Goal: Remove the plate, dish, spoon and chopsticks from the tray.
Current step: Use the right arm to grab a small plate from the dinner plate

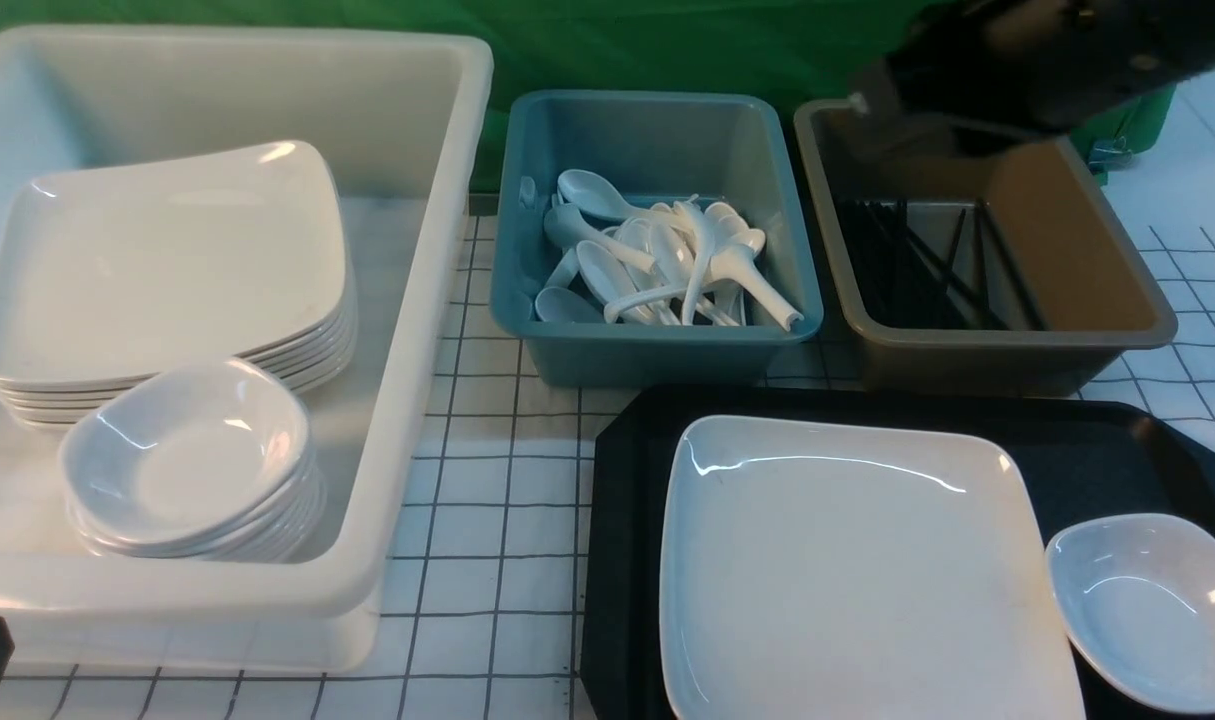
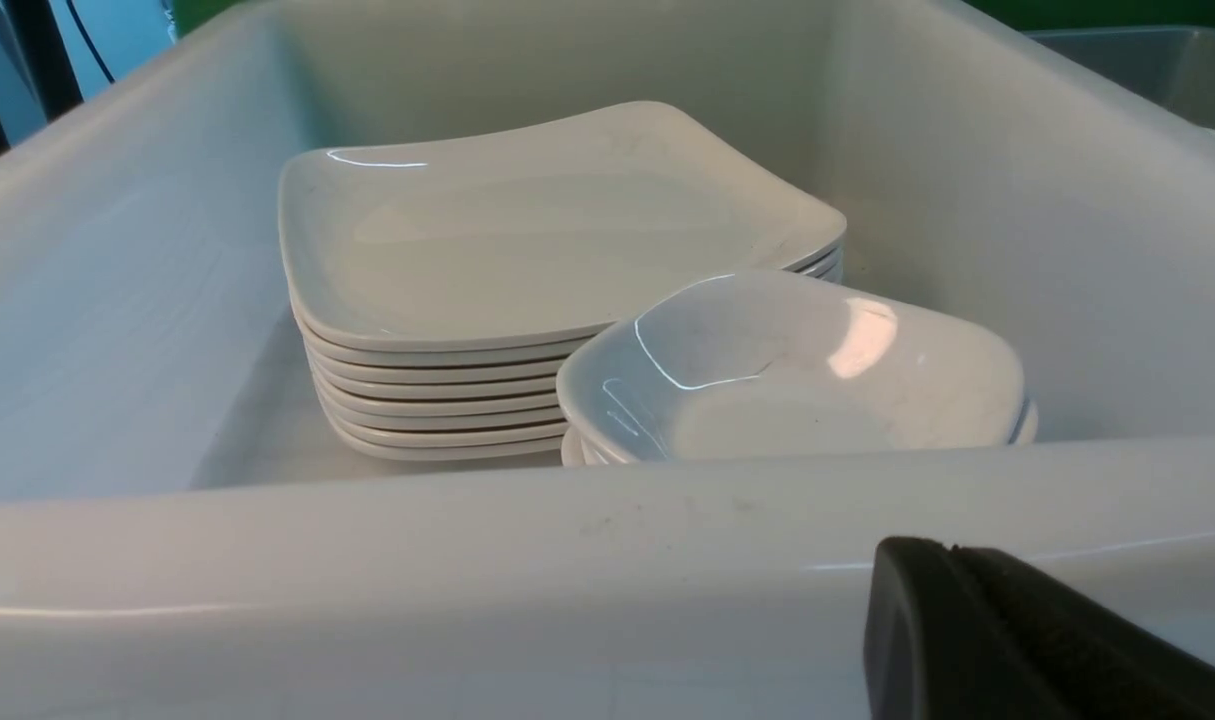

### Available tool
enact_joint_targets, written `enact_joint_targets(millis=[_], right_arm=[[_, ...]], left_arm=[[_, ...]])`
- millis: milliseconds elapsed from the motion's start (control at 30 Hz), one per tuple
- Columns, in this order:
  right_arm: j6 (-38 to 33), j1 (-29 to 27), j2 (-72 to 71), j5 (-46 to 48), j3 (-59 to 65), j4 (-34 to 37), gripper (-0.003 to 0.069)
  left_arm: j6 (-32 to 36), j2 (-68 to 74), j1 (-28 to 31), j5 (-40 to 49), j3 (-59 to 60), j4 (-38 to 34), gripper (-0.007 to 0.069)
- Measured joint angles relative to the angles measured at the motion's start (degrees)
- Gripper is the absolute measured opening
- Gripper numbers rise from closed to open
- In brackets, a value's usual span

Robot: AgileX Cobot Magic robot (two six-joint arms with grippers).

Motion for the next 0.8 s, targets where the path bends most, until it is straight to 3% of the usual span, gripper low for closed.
enact_joint_targets(millis=[100, 467, 567, 800], right_arm=[[-1.0, 0.0, -5.5, 10.7, 0.1, -1.6, 0.0030], [0.0, 0.0, -28.8, 10.8, 20.9, -2.4, 0.0034], [1.0, 0.0, -35.1, 9.6, 27.2, -2.5, 0.0036], [4.4, 0.0, -58.6, -8.3, 47.4, -2.6, 0.0041]], left_arm=[[0.0, 0.0, 0.0, 0.0, 0.0, 0.0, 0.0021], [0.0, 0.0, 0.0, 0.0, 0.0, 0.0, 0.0021], [0.0, 0.0, 0.0, 0.0, 0.0, 0.0, 0.0021], [0.0, 0.0, 0.0, 0.0, 0.0, 0.7, 0.0021]])
